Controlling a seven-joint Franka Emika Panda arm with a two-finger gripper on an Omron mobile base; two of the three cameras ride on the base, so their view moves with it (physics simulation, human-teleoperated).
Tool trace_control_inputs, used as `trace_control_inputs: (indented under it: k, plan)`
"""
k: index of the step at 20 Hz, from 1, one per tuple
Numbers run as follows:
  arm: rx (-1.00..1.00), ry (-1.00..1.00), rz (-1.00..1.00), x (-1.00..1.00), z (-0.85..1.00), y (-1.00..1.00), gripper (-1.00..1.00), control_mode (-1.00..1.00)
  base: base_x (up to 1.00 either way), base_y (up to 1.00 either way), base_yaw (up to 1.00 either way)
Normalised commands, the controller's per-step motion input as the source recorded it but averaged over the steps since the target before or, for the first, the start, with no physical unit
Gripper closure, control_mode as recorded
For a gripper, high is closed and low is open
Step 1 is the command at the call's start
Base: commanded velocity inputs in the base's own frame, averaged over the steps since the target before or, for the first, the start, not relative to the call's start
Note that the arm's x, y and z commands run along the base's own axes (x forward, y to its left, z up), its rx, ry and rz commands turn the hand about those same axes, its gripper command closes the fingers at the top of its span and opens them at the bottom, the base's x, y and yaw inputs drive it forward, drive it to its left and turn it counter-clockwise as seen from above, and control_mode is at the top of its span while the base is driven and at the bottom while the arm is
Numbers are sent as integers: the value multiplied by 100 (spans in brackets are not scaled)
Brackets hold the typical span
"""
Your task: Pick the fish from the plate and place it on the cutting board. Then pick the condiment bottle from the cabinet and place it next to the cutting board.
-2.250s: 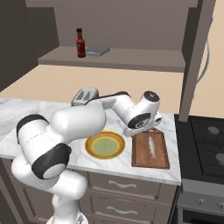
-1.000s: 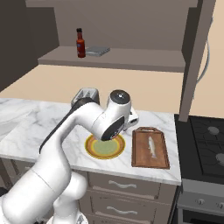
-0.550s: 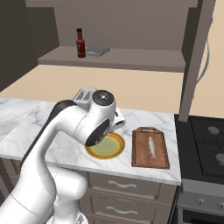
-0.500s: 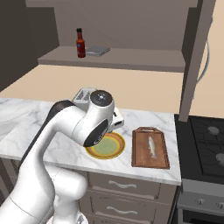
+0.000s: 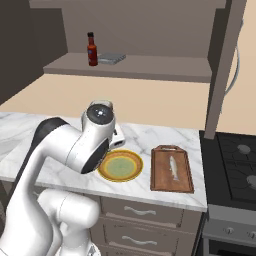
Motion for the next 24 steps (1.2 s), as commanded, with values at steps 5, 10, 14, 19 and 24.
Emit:
trace_control_inputs:
  k: [5, 10, 14, 19, 24]
  plan:
    - [15, 0, 7, -14, 16, 32, -100, -100, 0, 0, 0]
    - [16, 0, 10, -13, 18, 27, -100, -100, 0, 0, 0]
    - [16, 0, 14, -9, 15, 26, -100, -100, 0, 0, 0]
    - [16, -2, 19, -3, 7, 28, -100, -100, 0, 0, 0]
    - [16, -11, 23, 0, 0, 30, -100, -100, 0, 0, 0]
